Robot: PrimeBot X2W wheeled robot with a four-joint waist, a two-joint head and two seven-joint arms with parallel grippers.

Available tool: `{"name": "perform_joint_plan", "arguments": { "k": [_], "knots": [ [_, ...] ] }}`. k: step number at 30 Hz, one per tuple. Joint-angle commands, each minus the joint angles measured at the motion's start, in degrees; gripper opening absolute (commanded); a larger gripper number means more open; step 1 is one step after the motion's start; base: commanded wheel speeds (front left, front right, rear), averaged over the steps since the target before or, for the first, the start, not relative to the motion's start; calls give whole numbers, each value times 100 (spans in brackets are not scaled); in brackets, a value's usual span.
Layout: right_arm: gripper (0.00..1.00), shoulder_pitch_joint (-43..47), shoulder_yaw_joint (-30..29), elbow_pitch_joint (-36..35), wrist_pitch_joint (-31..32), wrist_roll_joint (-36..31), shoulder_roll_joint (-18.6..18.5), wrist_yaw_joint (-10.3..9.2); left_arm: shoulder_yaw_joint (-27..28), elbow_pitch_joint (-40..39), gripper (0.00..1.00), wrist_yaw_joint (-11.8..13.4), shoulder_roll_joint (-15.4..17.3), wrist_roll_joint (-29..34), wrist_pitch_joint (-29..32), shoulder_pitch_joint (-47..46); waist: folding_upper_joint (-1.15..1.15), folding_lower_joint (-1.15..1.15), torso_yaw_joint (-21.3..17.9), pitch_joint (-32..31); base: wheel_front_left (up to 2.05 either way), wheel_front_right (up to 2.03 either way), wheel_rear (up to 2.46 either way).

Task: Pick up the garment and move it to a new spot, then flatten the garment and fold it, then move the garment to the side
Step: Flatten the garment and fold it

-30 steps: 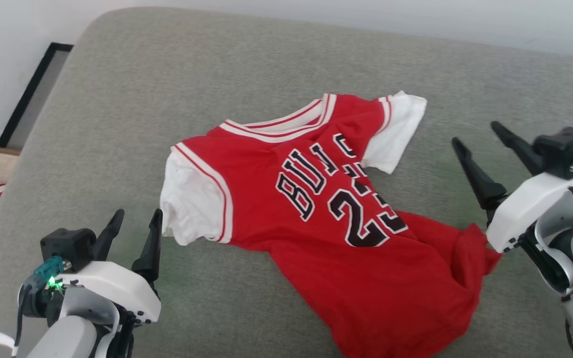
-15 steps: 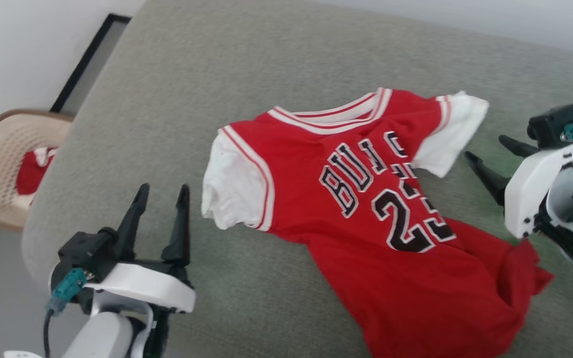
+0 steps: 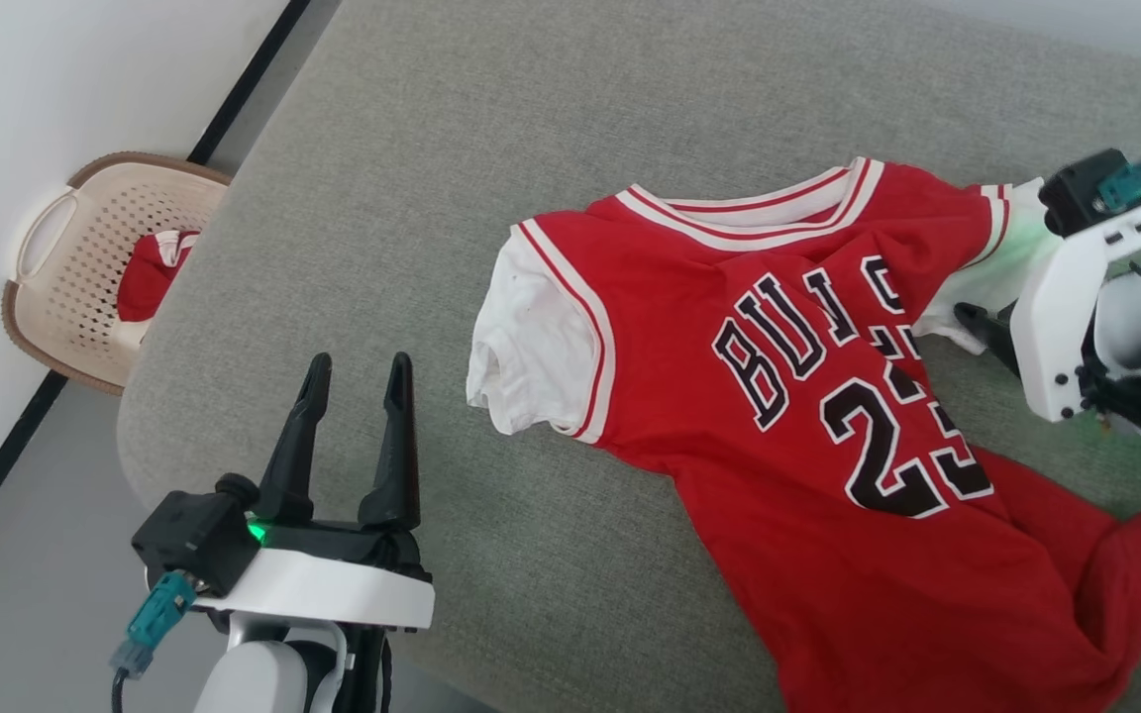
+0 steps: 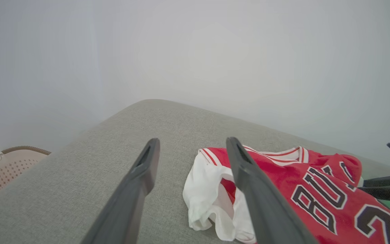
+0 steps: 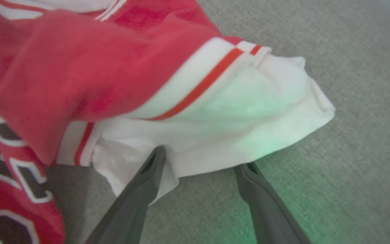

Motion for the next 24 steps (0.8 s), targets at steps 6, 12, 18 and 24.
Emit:
{"name": "perform_joint_plan", "arguments": {
  "k": [6, 12, 18, 24],
  "knots": [
    [0, 1, 611, 525, 491, 72, 43, -1, 320, 134, 100, -226, -155, 180, -28, 88, 0, 0, 1, -11, 0, 0, 0],
    [0, -269, 640, 413, 403, 353, -298, -15, 533, 254, 100, -313, -177, 202, -27, 151, 0, 0, -135, -131, 0, 0, 0],
    [0, -348, 548, 13, 331, 648, -672, -4, 810, 266, 100, -334, -174, 217, -27, 264, 0, 0, -354, -283, 0, 0, 0],
    [0, -115, 309, -273, 359, 852, -1125, -2, 1108, 289, 100, -386, -173, 350, -27, 365, 0, 0, -584, -445, 0, 0, 0]
  ]
}}
